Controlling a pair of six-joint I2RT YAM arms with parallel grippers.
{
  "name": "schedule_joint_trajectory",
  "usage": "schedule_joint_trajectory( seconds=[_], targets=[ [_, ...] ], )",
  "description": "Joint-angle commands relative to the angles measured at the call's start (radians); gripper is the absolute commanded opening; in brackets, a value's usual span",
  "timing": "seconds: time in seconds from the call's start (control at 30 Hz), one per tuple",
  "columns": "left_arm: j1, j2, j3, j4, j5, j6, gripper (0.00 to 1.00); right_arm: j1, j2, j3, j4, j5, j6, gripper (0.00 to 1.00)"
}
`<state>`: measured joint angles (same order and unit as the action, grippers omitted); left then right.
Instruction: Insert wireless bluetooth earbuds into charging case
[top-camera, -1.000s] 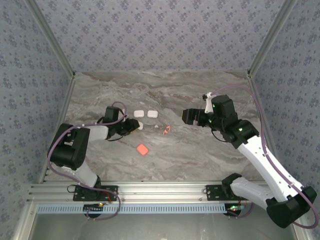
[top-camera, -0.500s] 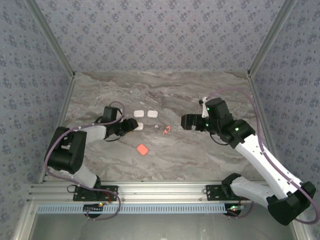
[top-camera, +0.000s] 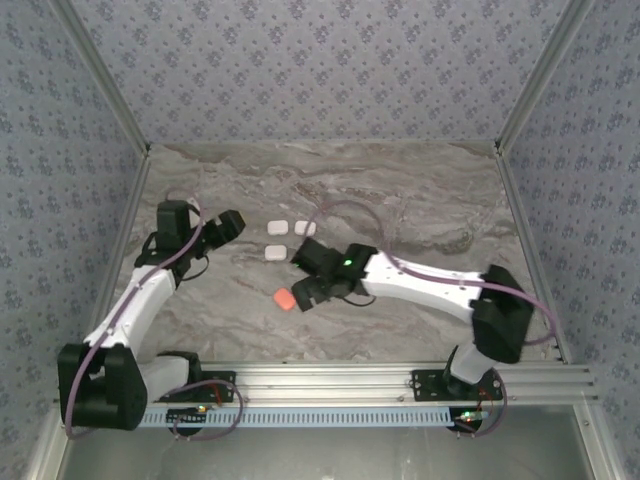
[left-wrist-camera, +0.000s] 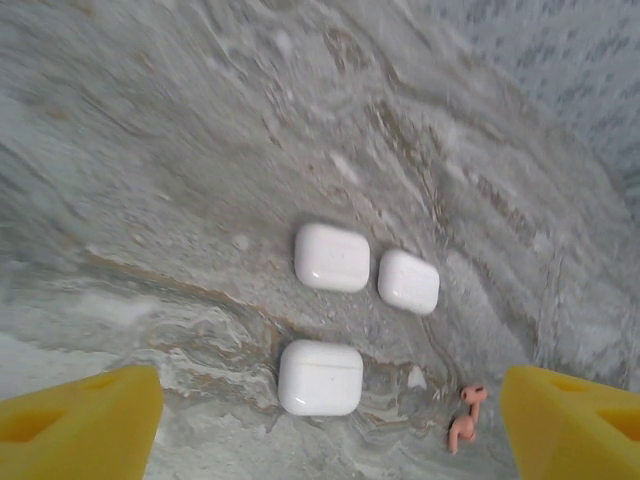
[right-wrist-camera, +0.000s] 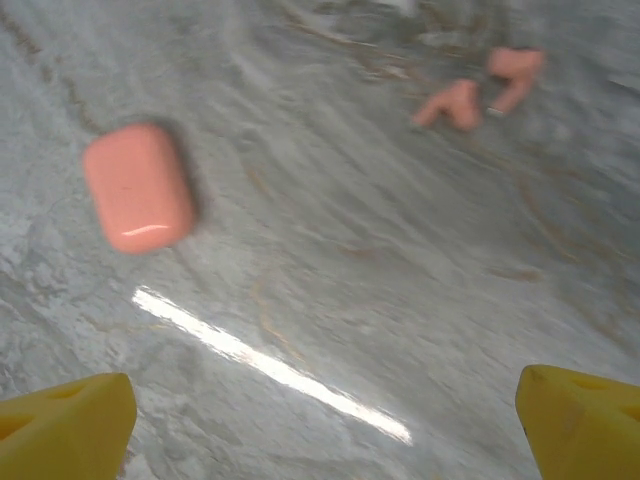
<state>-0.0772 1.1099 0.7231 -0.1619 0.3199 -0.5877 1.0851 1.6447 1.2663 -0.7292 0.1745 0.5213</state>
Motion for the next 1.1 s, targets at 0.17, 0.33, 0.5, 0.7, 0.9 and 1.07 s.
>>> schedule_joint_trajectory(
  seconds=[0.17,0.33,0.5,0.7,0.9,1.07],
  targets=[
    [0.142,-0.089,-0.045,-0.108,0.045,0.005,0.91,0.062,0.267,0.209,-0.069,-0.008,-0.113,0.93],
    [0.18,-0.106,-0.079,-0.105,0.069,0.0,0.91,0.062,0.38,0.286,-0.104,-0.032,-0.168,0.87],
    [0.186,-0.108,-0.09,-0.103,0.07,0.003,0.92,0.059,0.451,0.338,-0.12,-0.055,-0.215,0.82],
    [0.188,-0.108,-0.101,-0.1,0.074,0.003,0.92,0.044,0.5,0.367,-0.108,-0.074,-0.224,0.76],
    [0.188,-0.111,-0.105,-0.105,0.076,0.006,0.92,0.026,0.511,0.357,-0.083,-0.078,-0.219,0.64],
    [0.188,-0.11,-0.102,-0.109,0.078,0.012,0.92,0.019,0.513,0.337,-0.051,-0.095,-0.226,0.57]
  ],
)
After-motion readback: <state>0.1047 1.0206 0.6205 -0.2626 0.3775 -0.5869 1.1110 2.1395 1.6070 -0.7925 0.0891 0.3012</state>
